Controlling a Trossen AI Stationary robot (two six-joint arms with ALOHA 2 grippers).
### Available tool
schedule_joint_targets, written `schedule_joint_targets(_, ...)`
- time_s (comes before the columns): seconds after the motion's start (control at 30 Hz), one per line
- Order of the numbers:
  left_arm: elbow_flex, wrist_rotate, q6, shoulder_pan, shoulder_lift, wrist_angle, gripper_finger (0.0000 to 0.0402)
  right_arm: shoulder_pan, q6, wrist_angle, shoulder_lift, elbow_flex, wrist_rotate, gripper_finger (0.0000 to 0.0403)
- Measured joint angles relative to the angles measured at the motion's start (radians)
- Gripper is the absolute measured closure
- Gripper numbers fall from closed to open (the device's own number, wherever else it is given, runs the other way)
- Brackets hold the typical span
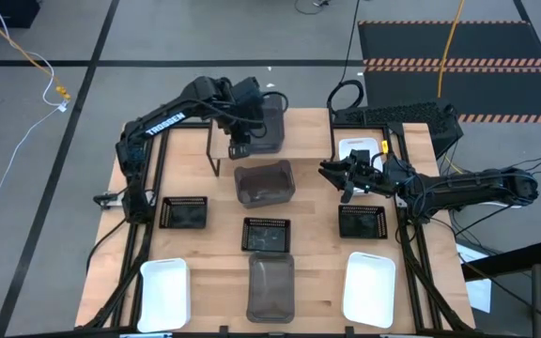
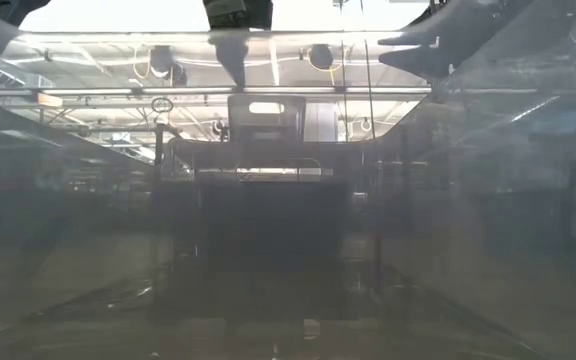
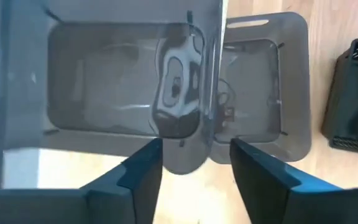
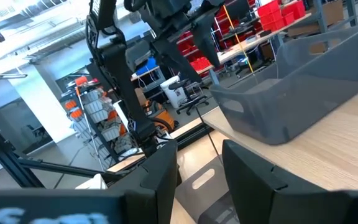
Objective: Stack baskets on shelf by color
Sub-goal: Put the top left light black bin on the shelf
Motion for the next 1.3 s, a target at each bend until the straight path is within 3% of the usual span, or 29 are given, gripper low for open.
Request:
schedule_joint_targets(0.17, 0.000, 0.120, 0.132, -0.008, 0.012, 0.008, 0.0197, 0.000, -0.005, 0.000, 0.000, 0.000, 0.000, 0.0280)
schedule_joint_targets(0.33, 0.000, 0.131, 0.171, -0.013, 0.051, 0.008, 0.0218, 0.000, -0.005, 0.000, 0.000, 0.000, 0.000, 0.0280)
schedule_joint_targets(0.53, -0.001, 0.100, 0.143, 0.015, 0.098, -0.020, 0.0293, 0.000, -0.004, 0.000, 0.000, 0.000, 0.000, 0.0280)
schedule_joint_targets(0.77, -0.001, 0.096, 0.133, 0.031, 0.067, -0.061, 0.0393, 0.000, -0.005, 0.000, 0.000, 0.000, 0.000, 0.0280)
schedule_joint_targets(1.03, -0.053, 0.084, 0.135, 0.041, 0.000, -0.077, 0.0396, 0.000, -0.022, -0.001, 0.000, 0.000, 0.000, 0.0280)
schedule_joint_targets(1.3, -0.307, 0.074, 0.156, 0.104, -0.168, -0.078, 0.0391, 0.000, -0.026, -0.009, 0.000, 0.000, 0.000, 0.0280)
